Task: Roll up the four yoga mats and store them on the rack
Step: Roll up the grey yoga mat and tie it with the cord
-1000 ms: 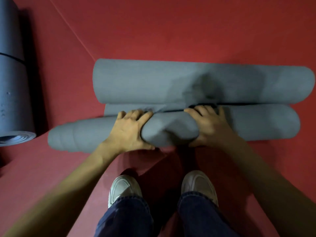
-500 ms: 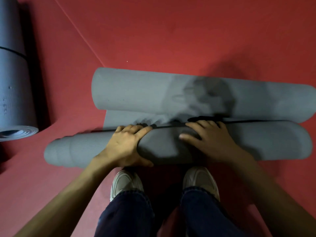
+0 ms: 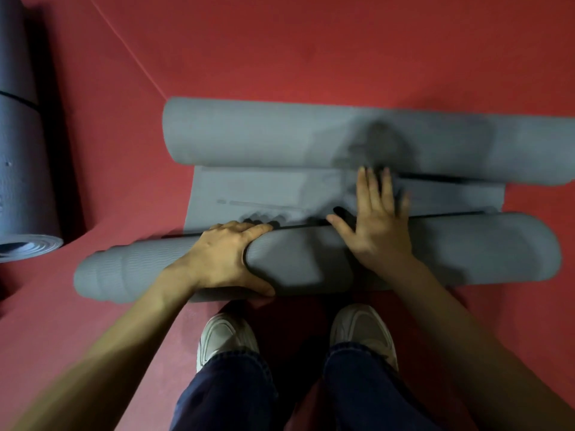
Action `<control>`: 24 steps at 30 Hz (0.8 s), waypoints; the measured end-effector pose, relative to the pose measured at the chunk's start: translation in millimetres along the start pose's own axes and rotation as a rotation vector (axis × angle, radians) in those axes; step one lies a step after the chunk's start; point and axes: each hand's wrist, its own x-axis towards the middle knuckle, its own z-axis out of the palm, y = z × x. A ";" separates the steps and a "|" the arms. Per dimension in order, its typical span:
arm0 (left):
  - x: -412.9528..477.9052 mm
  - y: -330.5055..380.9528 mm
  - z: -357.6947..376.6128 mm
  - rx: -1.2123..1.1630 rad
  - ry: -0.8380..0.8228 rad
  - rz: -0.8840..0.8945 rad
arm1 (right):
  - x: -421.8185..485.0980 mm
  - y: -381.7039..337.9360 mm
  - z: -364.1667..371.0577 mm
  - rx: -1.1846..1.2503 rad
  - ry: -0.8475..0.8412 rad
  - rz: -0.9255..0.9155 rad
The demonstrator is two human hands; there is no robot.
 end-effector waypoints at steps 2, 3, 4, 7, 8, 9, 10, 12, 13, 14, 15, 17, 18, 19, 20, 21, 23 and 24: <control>5.9 -2.2 -7.8 -0.050 -0.043 -0.006 | 5.5 3.3 -4.3 0.003 -0.001 -0.036; 9.1 -4.9 -12.9 -0.107 -0.071 -0.026 | 6.5 4.1 -6.7 0.028 0.000 -0.044; 12.5 -9.7 -17.2 -0.189 -0.071 -0.056 | 5.5 4.5 -8.5 0.045 0.013 -0.046; 23.6 -27.3 -20.7 -0.353 0.271 -0.197 | -9.4 9.3 -2.7 0.047 0.111 -0.031; 27.6 -29.1 -19.2 -0.319 0.438 -0.254 | -15.5 11.9 0.6 0.047 0.137 -0.022; 32.0 -27.4 -16.7 -0.272 0.568 -0.299 | -20.3 14.6 3.6 0.046 0.146 -0.013; 36.4 -22.5 -13.3 -0.227 0.657 -0.310 | -23.6 16.2 5.5 0.038 0.130 -0.007; 43.8 -10.3 -2.0 -0.142 0.766 -0.230 | -25.9 17.7 7.8 0.011 0.076 -0.008; 45.6 -4.7 3.9 -0.104 0.804 -0.176 | -25.6 17.9 8.0 -0.008 0.050 -0.013; 46.0 -1.6 9.0 -0.078 0.836 -0.131 | -24.2 17.9 7.7 -0.026 0.028 -0.017; 44.6 -0.1 11.9 -0.064 0.860 -0.103 | -22.3 18.6 8.2 -0.039 0.014 -0.024; 37.9 1.8 17.3 -0.044 0.868 -0.064 | -14.8 20.3 7.6 -0.064 0.012 -0.042; 33.4 4.0 22.1 -0.012 0.840 -0.040 | -9.4 22.0 7.2 -0.069 0.009 -0.049; 28.8 7.0 28.4 0.053 0.795 -0.019 | -3.5 23.1 5.3 -0.067 0.003 -0.055; 25.3 9.5 35.0 0.135 0.744 -0.004 | 2.3 23.3 2.8 -0.062 -0.017 -0.060; 23.1 11.3 40.3 0.204 0.697 -0.001 | 8.7 23.0 -0.5 -0.061 -0.051 -0.061; 26.6 11.3 41.8 0.281 0.640 -0.023 | 22.3 21.3 -11.0 -0.049 -0.185 -0.054; 31.8 9.4 38.3 0.305 0.624 -0.041 | 29.5 21.4 -15.1 -0.051 -0.244 -0.048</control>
